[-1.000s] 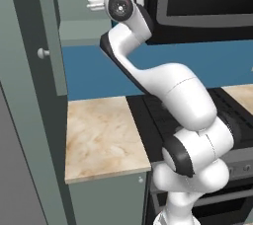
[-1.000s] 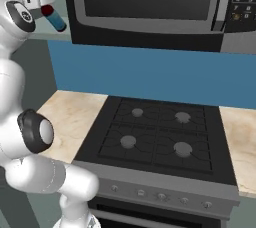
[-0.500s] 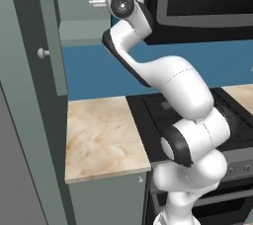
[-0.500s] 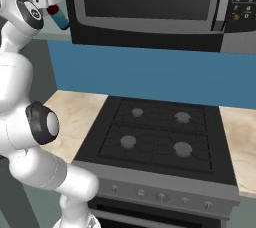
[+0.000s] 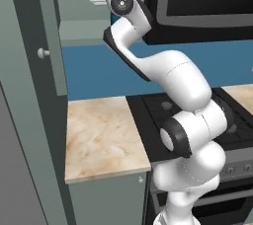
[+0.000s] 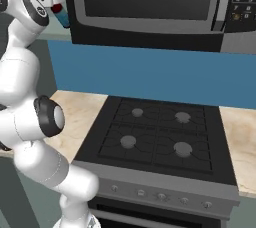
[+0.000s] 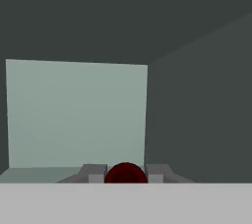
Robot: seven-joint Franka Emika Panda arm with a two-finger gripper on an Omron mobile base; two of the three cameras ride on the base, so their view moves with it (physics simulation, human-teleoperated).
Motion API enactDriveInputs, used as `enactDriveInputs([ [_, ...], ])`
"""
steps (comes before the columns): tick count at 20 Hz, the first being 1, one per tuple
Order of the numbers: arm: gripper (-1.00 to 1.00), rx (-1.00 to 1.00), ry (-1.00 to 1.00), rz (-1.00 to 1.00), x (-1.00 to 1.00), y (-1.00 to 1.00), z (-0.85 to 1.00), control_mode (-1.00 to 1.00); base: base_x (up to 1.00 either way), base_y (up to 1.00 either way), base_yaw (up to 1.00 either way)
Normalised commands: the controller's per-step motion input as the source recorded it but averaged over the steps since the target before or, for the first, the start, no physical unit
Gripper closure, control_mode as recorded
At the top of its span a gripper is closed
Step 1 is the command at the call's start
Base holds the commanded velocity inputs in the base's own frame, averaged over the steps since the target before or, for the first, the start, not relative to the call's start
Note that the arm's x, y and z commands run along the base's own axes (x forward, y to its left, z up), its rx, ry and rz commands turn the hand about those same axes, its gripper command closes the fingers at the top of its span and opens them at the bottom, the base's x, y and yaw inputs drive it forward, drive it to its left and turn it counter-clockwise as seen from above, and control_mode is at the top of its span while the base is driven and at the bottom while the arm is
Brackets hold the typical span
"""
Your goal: Pick the beer from the counter and place it in the open cabinet.
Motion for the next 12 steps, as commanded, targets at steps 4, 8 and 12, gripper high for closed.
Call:
enactDriveInputs([
  [4, 1.00, 0.01, 0.01, 0.00, 0.15, 0.00, 0.00, -1.00, 0.00, 0.00, 0.00],
  [8, 1.00, 0.12, 0.00, -0.01, 0.00, 0.00, 0.26, -1.00, 0.00, 0.00, 0.00],
  [12, 1.00, 0.13, 0.00, -0.01, 0.00, 0.00, 0.34, -1.00, 0.00, 0.00, 0.00],
])
